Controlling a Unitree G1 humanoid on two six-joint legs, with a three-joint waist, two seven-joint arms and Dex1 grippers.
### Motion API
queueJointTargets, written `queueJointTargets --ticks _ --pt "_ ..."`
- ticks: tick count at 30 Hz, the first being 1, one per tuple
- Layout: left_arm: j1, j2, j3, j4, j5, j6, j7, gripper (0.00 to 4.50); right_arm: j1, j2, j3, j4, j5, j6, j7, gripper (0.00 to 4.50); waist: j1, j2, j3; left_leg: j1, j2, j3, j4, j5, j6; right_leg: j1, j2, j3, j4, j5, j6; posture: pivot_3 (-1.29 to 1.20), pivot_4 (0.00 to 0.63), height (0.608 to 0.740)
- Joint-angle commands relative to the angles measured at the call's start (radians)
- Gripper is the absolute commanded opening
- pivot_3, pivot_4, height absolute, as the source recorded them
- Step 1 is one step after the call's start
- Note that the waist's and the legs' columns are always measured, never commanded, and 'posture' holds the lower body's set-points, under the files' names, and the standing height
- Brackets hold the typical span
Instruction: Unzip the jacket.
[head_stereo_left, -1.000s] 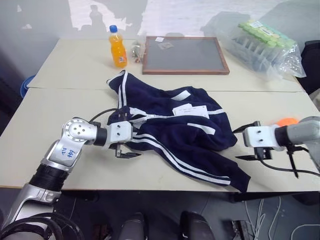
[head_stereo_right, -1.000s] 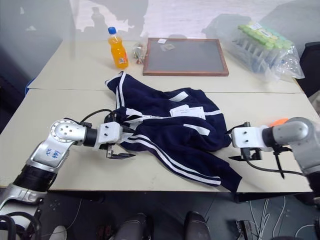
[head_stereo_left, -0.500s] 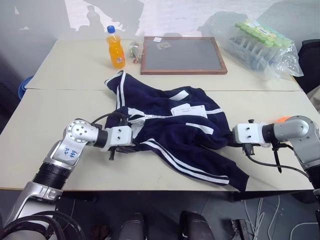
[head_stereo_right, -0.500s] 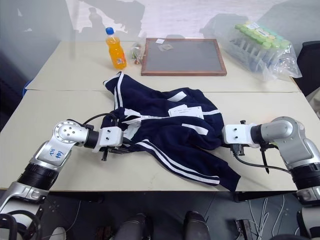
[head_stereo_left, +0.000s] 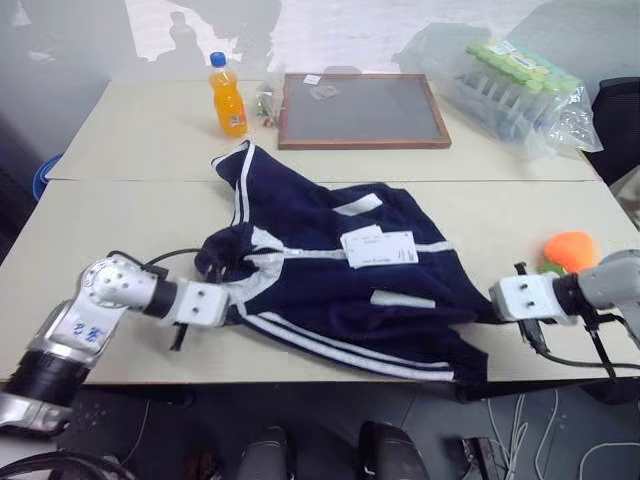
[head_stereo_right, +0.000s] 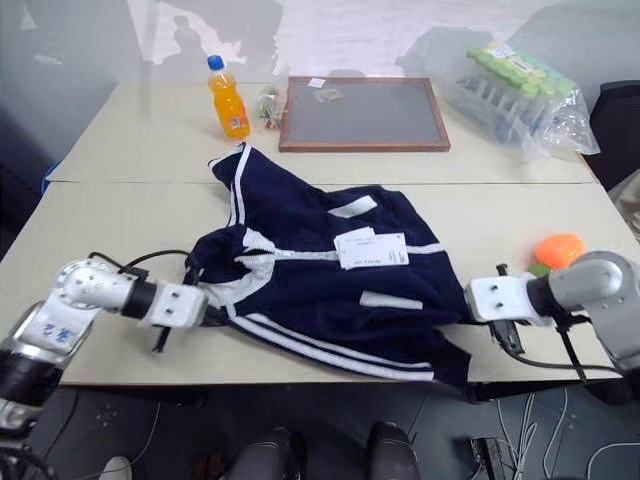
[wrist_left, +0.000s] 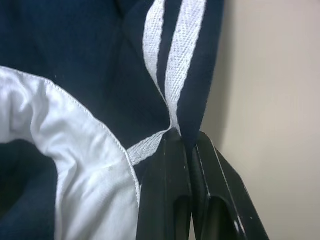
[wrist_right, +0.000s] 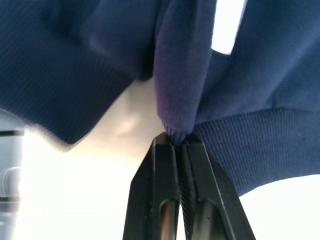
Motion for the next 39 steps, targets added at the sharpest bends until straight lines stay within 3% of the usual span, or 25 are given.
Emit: queueJointTargets --ticks 1,8,17,21,22,29,32,36,39 --pt "0.079 0.06 0.05 -0.035 -0.017 -0.015 -0.026 0.03 0.176 -0.044 -0.149 -0.153 0.052 0.076 -0.007 0.0 0.001 0.0 0.0 0.0 0.0 0.0 0.0 0.0 0.0 0.0 0.0 0.0 0.0 0.0 0.0 0.0 0.15 0.74" --pt "0.183 0.062 0.078 -0.111 -0.027 0.016 0.017 0.03 0.435 0.021 -0.274 -0.336 0.061 0.175 -0.11 0.0 0.003 0.0 0.0 0.001 0.0 -0.001 0.001 -0.001 0.001 0.001 0.0 0.002 0.001 0.0 0.0 0.0 0.15 0.74" --pt "0.231 0.046 0.091 -0.147 -0.075 0.094 0.006 0.03 0.45 0.032 -0.285 -0.34 0.032 0.134 -0.17 0.0 0.002 0.0 0.0 0.002 0.0 -0.001 0.001 -0.001 0.0 0.001 0.0 0.003 0.001 0.0 0.0 0.0 0.15 0.74" --pt "0.244 0.044 0.098 -0.169 -0.12 0.156 -0.01 0.91 0.428 0.04 -0.287 -0.329 0.033 0.158 -0.198 0.0 0.002 0.0 0.0 0.002 0.0 -0.001 0.001 -0.001 0.0 0.001 0.0 0.003 0.002 0.0 0.0 0.0 0.15 0.74" --pt "0.247 0.043 0.102 -0.175 -0.132 0.171 -0.012 1.27 0.427 0.035 -0.284 -0.329 0.036 0.156 -0.191 0.52 0.002 0.0 0.0 0.002 0.0 -0.001 0.001 -0.001 0.0 0.001 0.0 0.003 0.002 0.0 0.0 0.0 0.15 0.74" --pt "0.282 0.047 0.146 -0.233 -0.204 0.268 -0.018 3.51 0.449 0.02 -0.333 -0.335 0.035 0.155 -0.164 2.85 0.007 0.0 0.0 0.002 0.0 -0.001 0.001 -0.001 0.0 0.001 0.0 0.003 0.002 0.0 0.0 0.0 0.15 0.74" --pt "0.288 0.06 0.218 -0.296 -0.329 0.416 -0.018 4.38 0.443 0.016 -0.426 -0.38 0.14 0.251 -0.123 3.8 0.006 -0.001 0.0 0.002 0.0 -0.001 0.001 -0.001 0.0 0.0 0.0 0.004 0.002 0.0 0.0 0.0 0.15 0.74" --pt "0.154 0.094 0.324 -0.348 -0.601 0.719 -0.032 4.47 0.347 0.002 -0.543 -0.455 0.401 0.479 -0.097 3.81 0.008 -0.001 0.0 0.001 0.001 -0.008 0.004 -0.001 0.0 0.001 0.001 0.003 0.004 0.0 0.0 0.0 0.15 0.74" --pt "-0.005 0.071 0.316 -0.315 -0.684 0.849 0.0 4.47 0.201 0.033 -0.474 -0.482 0.471 0.556 -0.21 3.81 0.009 -0.001 0.0 0.001 0.001 -0.01 0.005 -0.001 0.0 0.002 0.001 0.003 0.005 0.0 0.0 0.0 0.15 0.74"
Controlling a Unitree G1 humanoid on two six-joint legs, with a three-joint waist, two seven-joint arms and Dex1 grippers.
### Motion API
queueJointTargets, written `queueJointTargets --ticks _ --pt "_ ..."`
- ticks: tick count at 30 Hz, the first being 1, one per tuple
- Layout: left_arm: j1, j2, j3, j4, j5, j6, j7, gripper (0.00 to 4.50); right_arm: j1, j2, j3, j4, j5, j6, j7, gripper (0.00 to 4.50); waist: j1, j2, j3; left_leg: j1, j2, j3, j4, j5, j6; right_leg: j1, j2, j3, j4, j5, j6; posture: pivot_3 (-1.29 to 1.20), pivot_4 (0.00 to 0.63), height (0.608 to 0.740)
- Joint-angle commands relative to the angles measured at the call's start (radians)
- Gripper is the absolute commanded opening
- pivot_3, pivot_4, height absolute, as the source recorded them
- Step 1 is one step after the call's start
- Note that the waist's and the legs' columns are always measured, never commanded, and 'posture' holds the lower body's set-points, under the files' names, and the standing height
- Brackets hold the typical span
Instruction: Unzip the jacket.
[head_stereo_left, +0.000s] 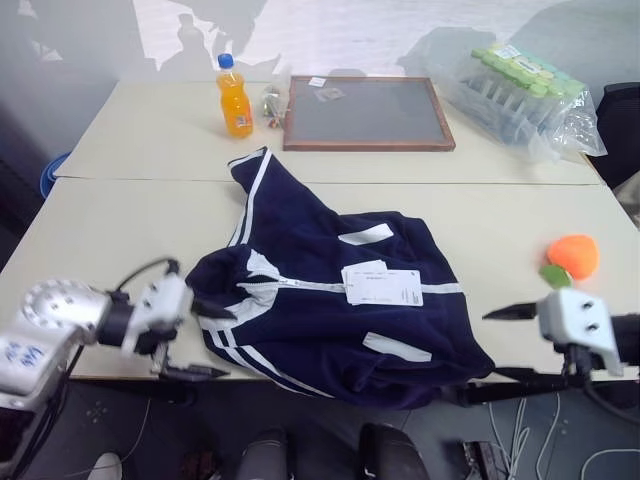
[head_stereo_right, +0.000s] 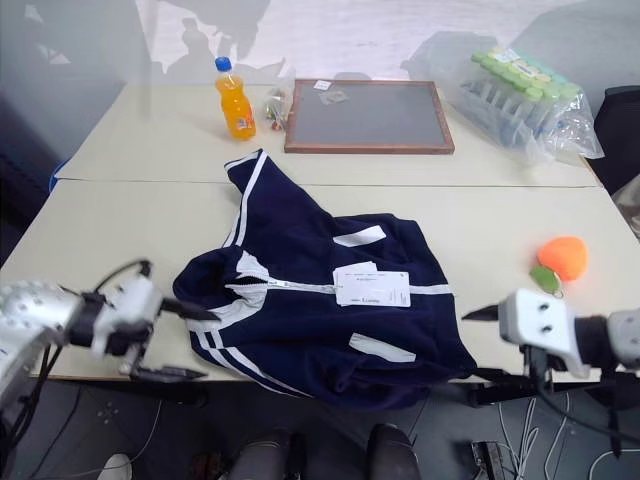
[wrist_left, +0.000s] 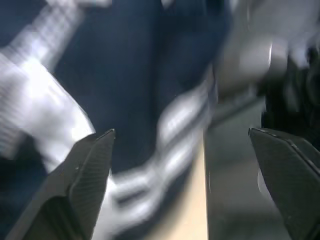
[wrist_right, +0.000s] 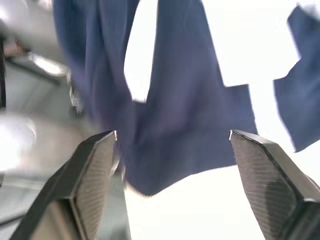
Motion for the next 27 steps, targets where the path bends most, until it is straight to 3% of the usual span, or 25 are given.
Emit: queueJointTargets --ticks 1,6,9,12,19,27 --pt "-0.152 -0.025 0.001 0.014 -0.098 0.138 0.029 4.47 -0.153 0.045 0.091 -0.055 0.059 0.073 -0.15 3.81 -0.001 0.0 0.0 0.0 0.0 0.0 0.0 0.0 0.0 0.0 0.0 0.0 0.0 0.0 0.0 0.0 0.15 0.74" --pt "-0.299 -0.114 -0.124 0.068 0.01 0.127 0.047 4.47 -0.362 0.221 0.414 -0.021 -0.178 0.059 -0.402 3.81 -0.007 -0.002 -0.001 -0.001 -0.001 0.002 0.001 -0.001 -0.002 -0.001 0.001 0.0 0.002 -0.001 -0.001 0.0 0.15 0.74" --pt "-0.326 -0.155 -0.174 0.08 0.057 0.108 0.045 4.47 -0.419 0.299 0.587 0.022 -0.329 -0.007 -0.451 3.81 -0.01 -0.002 -0.001 -0.003 -0.001 0.01 0.002 -0.001 -0.002 -0.004 0.001 0.0 0.003 -0.001 -0.001 0.0 0.15 0.74" --pt "-0.333 -0.175 -0.192 0.075 0.079 0.1 0.039 4.47 -0.445 0.352 0.679 0.076 -0.444 -0.066 -0.503 3.81 -0.01 -0.002 -0.001 -0.004 -0.001 0.01 0.002 -0.001 -0.002 -0.006 0.001 0.0 0.003 -0.001 -0.002 0.0 0.15 0.74" --pt "-0.35 -0.204 -0.182 0.08 0.094 0.107 0.048 4.47 -0.395 0.359 0.76 0.123 -0.613 -0.249 -0.52 3.81 -0.008 -0.002 -0.001 -0.005 -0.001 0.01 0.003 -0.001 -0.002 -0.005 0.001 0.0 0.003 -0.001 -0.002 0.0 0.15 0.74" --pt "-0.357 -0.218 -0.184 0.082 0.118 0.096 0.051 4.47 -0.477 0.497 0.802 0.32 -0.824 -0.373 -0.694 3.81 -0.013 -0.002 -0.001 -0.004 -0.001 0.01 0.003 -0.001 -0.002 -0.005 0.001 0.0 0.004 -0.001 -0.002 0.0 0.15 0.74"
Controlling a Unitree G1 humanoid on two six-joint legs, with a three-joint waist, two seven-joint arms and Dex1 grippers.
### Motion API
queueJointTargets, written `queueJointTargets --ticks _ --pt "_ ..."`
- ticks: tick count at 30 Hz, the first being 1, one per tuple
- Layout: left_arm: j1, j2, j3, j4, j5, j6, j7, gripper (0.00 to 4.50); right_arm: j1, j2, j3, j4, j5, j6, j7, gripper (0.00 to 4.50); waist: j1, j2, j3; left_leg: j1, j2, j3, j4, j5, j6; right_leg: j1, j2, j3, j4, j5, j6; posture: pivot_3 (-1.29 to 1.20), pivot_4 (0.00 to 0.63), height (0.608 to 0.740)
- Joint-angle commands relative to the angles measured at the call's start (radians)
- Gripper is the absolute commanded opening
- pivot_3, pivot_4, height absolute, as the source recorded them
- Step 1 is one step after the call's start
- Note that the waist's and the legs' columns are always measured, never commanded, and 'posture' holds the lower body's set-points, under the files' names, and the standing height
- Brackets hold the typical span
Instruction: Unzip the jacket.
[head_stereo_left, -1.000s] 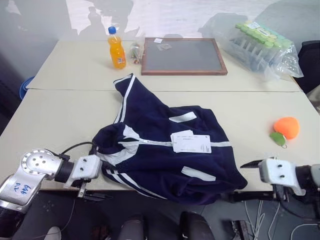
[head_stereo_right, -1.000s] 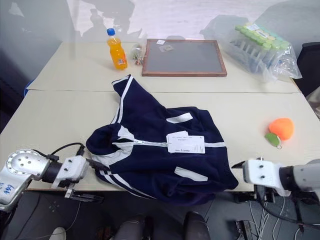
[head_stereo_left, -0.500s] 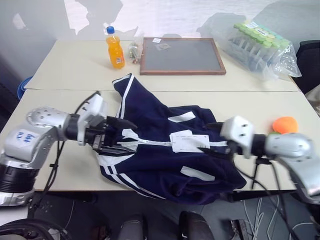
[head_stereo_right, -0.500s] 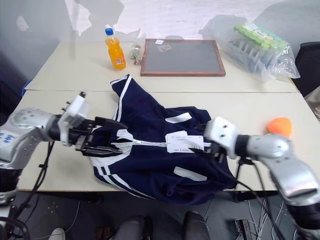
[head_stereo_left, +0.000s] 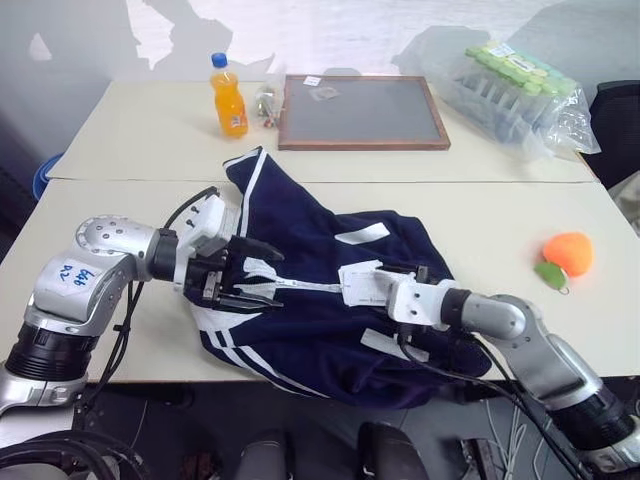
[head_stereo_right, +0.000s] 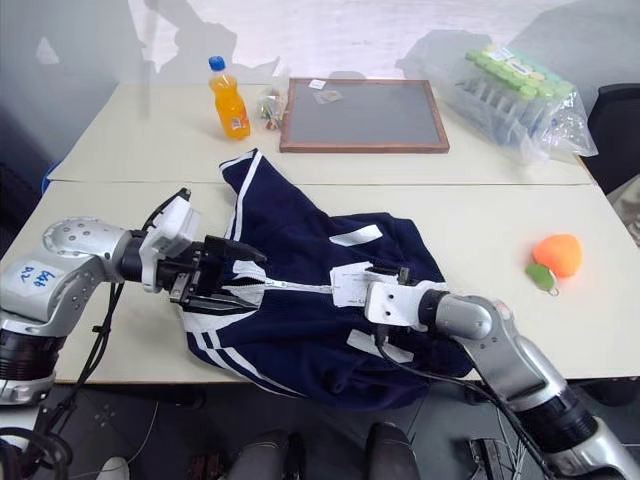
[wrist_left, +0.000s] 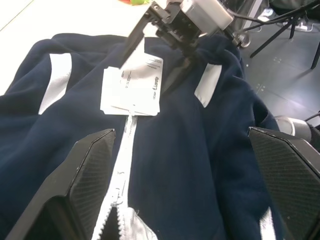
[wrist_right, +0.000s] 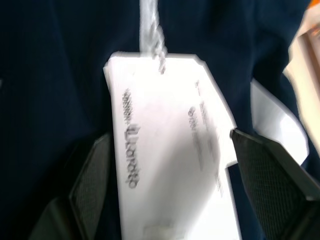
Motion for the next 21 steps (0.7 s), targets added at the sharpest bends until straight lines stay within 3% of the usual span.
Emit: queueJointTargets --ticks 1,3,8,15,18,21 --pt "-0.012 0.0 0.016 -0.012 0.008 -0.015 -0.001 4.49 -0.033 0.039 -0.002 0.067 -0.075 -0.052 -0.076 3.64 0.0 0.0 0.0 0.0 0.0 0.0 0.0 0.0 0.0 0.0 0.0 0.0 0.0 0.0 0.0 0.0 0.15 0.74" --pt "-0.01 -0.001 0.016 -0.012 0.013 -0.018 -0.001 4.5 -0.042 0.049 0.0 0.098 -0.11 -0.098 -0.104 3.23 0.0 0.0 0.0 0.0 0.0 0.0 0.0 0.0 0.0 0.0 0.0 0.0 0.0 0.0 0.0 0.0 0.15 0.74" --pt "-0.01 -0.005 0.019 -0.01 0.018 -0.023 0.001 4.5 -0.033 0.071 -0.016 0.1 -0.122 -0.155 -0.121 1.6 0.001 0.0 0.0 0.0 0.0 0.0 0.001 0.0 0.0 0.0 0.0 0.0 0.0 0.0 0.0 0.0 0.15 0.74" --pt "0.0 -0.009 0.013 -0.003 0.036 -0.044 -0.004 4.5 0.004 0.068 -0.039 -0.004 -0.001 -0.064 0.032 1.6 0.001 0.0 0.0 0.0 0.0 -0.001 0.001 0.0 0.0 0.0 0.0 0.0 0.0 0.0 0.0 0.0 0.15 0.74" --pt "-0.006 -0.015 0.014 0.002 0.04 -0.048 -0.007 4.5 0.053 0.015 -0.058 -0.046 0.032 -0.031 0.105 2.22 0.007 0.0 0.0 0.0 0.0 -0.001 0.001 0.0 0.0 0.001 0.0 0.0 0.0 0.0 0.0 0.0 0.15 0.74" --pt "-0.007 -0.02 0.013 0.006 0.045 -0.054 -0.008 4.5 0.057 0.011 -0.075 -0.05 0.008 -0.041 0.076 3.14 0.003 0.0 0.0 0.0 0.0 -0.001 0.001 0.0 0.001 0.002 0.0 0.0 0.0 0.0 0.0 0.0 0.15 0.74"
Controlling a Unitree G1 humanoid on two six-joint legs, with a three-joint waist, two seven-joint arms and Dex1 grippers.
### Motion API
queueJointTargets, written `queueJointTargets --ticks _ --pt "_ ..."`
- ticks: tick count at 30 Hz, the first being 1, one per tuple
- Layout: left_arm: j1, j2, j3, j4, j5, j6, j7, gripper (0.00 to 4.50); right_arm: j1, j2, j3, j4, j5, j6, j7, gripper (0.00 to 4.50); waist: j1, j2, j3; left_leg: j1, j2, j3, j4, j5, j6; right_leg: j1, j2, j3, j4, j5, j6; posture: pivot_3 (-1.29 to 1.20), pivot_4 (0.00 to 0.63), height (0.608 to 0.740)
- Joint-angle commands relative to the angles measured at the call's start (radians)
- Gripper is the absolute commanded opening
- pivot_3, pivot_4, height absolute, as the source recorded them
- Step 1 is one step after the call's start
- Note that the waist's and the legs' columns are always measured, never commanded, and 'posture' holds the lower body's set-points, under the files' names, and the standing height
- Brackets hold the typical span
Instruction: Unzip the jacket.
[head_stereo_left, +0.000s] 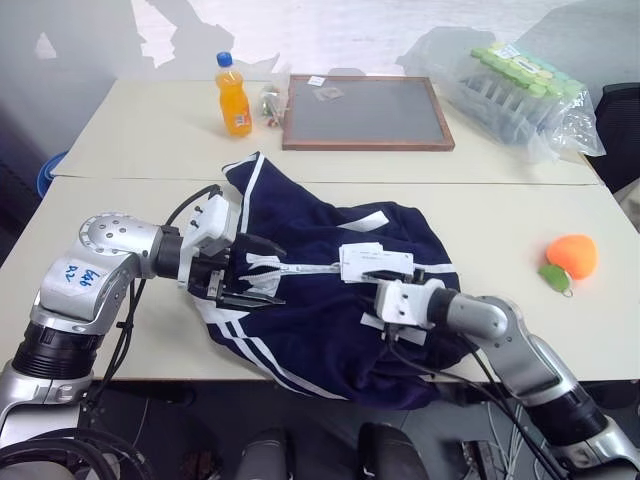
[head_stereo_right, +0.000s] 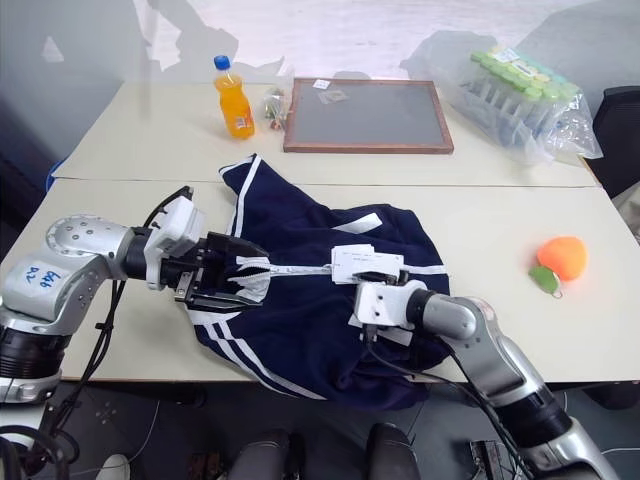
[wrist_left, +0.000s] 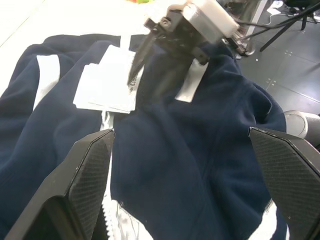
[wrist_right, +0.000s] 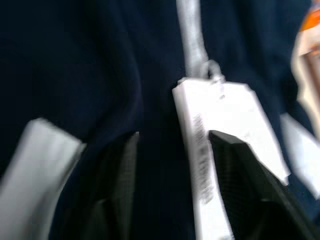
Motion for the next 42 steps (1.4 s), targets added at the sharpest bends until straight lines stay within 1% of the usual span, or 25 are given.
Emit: queueJointTargets --ticks 1,3,5,9,16,22,27,30,33,35,36,39,42 --pt "-0.006 -0.005 0.012 0.0 0.007 -0.026 -0.005 4.5 -0.007 -0.005 -0.038 -0.031 -0.02 -0.01 -0.027 3.53 -0.003 0.0 0.0 0.0 0.0 0.0 0.0 0.0 0.0 0.0 0.0 0.0 0.0 0.0 0.0 0.0 0.15 0.74" --pt "-0.002 -0.007 0.011 0.0 0.012 -0.034 -0.008 4.5 -0.026 0.024 -0.043 -0.041 -0.012 0.011 -0.038 4.17 -0.003 0.0 0.0 0.0 0.0 0.0 0.0 0.0 0.0 0.0 0.0 0.0 0.0 0.0 0.0 0.0 0.15 0.74" --pt "-0.001 -0.009 0.011 0.001 0.014 -0.038 -0.01 4.5 -0.046 0.05 -0.039 -0.053 0.002 0.031 -0.039 4.17 -0.005 0.0 0.0 0.0 0.0 0.0 0.0 0.0 0.0 0.0 0.0 0.0 0.0 0.0 0.0 0.0 0.15 0.74" --pt "-0.005 -0.015 0.009 0.011 0.022 -0.048 -0.015 4.5 -0.079 0.085 -0.006 -0.039 -0.022 0.034 -0.036 4.17 -0.005 0.0 0.0 0.0 0.001 0.0 0.0 0.0 0.0 -0.001 0.0 0.0 0.0 0.0 0.0 0.0 0.15 0.74" --pt "-0.027 -0.022 0.006 0.03 0.033 -0.055 -0.022 4.5 -0.121 0.11 0.05 0.07 -0.127 -0.016 -0.083 4.17 -0.003 0.0 0.0 0.0 0.0 0.0 0.0 0.0 0.0 -0.001 0.0 0.0 0.0 0.0 0.0 0.0 0.15 0.74" --pt "-0.023 -0.017 0.011 0.032 0.038 -0.056 -0.025 4.5 -0.144 0.141 0.043 0.147 -0.175 -0.025 -0.152 4.17 -0.006 0.0 0.0 0.0 0.0 0.0 0.0 0.0 0.0 -0.001 0.0 0.0 0.0 0.0 0.0 0.0 0.15 0.74" --pt "-0.026 -0.018 0.011 0.038 0.041 -0.057 -0.023 4.5 -0.16 0.158 0.008 0.142 -0.142 -0.009 -0.164 4.17 -0.005 0.0 0.0 0.0 0.0 0.0 0.0 0.0 0.0 -0.001 0.0 0.0 0.001 0.0 0.0 0.0 0.15 0.74" --pt "-0.022 -0.019 0.007 0.049 0.051 -0.07 -0.023 4.5 -0.161 0.15 -0.008 0.139 -0.133 -0.01 -0.161 3.6 -0.005 0.0 0.0 0.0 0.0 0.0 0.0 0.0 0.0 -0.001 0.0 0.0 0.001 0.0 0.0 0.0 0.15 0.74" --pt "-0.023 -0.022 0.002 0.067 0.063 -0.086 -0.024 4.5 -0.161 0.147 -0.023 0.13 -0.121 -0.007 -0.151 2.53 -0.006 0.0 0.0 0.0 0.0 0.0 0.0 0.0 0.0 -0.001 0.0 0.0 0.001 0.0 0.0 0.0 0.15 0.74" --pt "-0.027 -0.023 0.001 0.075 0.067 -0.092 -0.027 4.5 -0.154 0.143 -0.031 0.1 -0.085 -0.004 -0.117 1.88 -0.006 0.0 0.0 0.0 0.0 0.0 0.0 0.0 0.0 -0.001 0.0 0.0 0.001 0.0 0.0 0.0 0.15 0.74" --pt "-0.03 -0.024 0.0 0.08 0.068 -0.095 -0.028 4.5 -0.148 0.144 -0.037 0.077 -0.069 0.017 -0.104 1.48 -0.006 0.0 0.0 0.0 0.0 0.0 0.0 0.0 0.0 -0.001 0.0 0.0 0.0 0.0 0.0 0.0 0.15 0.74" --pt "-0.035 -0.025 -0.004 0.09 0.072 -0.102 -0.03 4.5 -0.135 0.147 -0.052 0.043 -0.048 0.062 -0.087 1.48 -0.005 0.0 0.0 0.0 0.0 0.0 0.0 0.0 0.0 -0.001 0.0 0.0 0.0 0.0 0.0 0.0 0.15 0.74" --pt "-0.04 -0.031 -0.009 0.1 0.078 -0.112 -0.033 4.5 -0.141 0.152 -0.051 0.07 -0.071 0.07 -0.118 1.48 -0.005 0.0 0.0 0.0 0.0 0.0 0.0 0.0 0.0 -0.001 0.0 0.0 0.001 0.0 0.0 0.0 0.15 0.74"
